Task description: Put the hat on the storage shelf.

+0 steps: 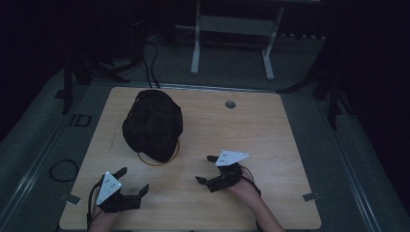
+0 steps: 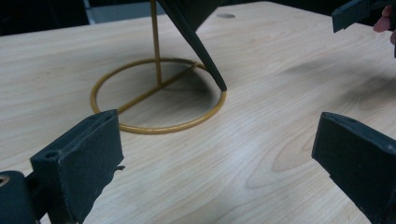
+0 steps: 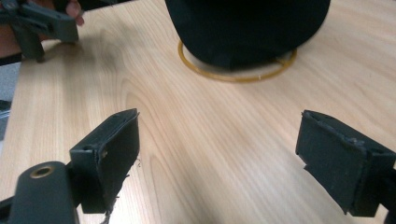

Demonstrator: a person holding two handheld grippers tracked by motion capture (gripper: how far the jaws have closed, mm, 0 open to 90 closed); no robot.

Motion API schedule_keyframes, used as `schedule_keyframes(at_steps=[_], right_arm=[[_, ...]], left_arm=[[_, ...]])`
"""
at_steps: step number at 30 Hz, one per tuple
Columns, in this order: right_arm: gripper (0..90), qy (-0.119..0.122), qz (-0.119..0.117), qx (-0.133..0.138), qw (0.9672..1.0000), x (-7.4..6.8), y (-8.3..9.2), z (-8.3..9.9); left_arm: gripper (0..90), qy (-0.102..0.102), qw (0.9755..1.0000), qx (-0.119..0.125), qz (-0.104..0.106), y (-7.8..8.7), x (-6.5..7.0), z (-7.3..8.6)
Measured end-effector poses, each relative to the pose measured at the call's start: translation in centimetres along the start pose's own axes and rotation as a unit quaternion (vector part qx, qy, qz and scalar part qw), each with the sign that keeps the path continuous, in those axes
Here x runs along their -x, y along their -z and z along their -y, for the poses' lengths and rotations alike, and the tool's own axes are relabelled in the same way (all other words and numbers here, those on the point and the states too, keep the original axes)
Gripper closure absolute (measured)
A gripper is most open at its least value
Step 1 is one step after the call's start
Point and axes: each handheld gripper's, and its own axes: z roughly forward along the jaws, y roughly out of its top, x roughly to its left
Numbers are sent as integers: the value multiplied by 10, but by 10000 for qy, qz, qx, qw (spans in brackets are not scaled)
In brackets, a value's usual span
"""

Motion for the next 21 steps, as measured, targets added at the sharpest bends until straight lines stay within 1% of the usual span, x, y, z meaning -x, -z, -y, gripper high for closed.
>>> schedule_keyframes(at_steps=[3,6,9,12,15,17,19,20,21], right_arm=[[133,-105,56,31,9999,3,3,11],[134,-140,118,-9,9998,6,8,21],[135,-118,150,115,9998,8,16,29],[135,-174,214,209,9994,11,25,37],[135,-183,286,226,9992,12,32,43],[135,-189,285,212,9992,13,35,44],[135,-170,300,209,9992,13,37,44],[135,-156,356,179,9991,14,41,47],[134,-143,363,179,9991,14,43,49]], left_arm=[[22,-15,10000,-59,26,-1,1,1],[22,-30,10000,-71,42,-1,1,1],[22,-60,9999,-84,49,-1,2,1],[22,-69,9999,-98,52,-2,2,1],[22,-83,9999,-102,54,-2,2,1],[22,-88,9999,-103,49,-2,2,1],[22,-71,9999,-104,50,-2,2,1],[22,-75,9999,-103,56,-1,2,1],[22,-71,9999,-97,56,-1,2,1]])
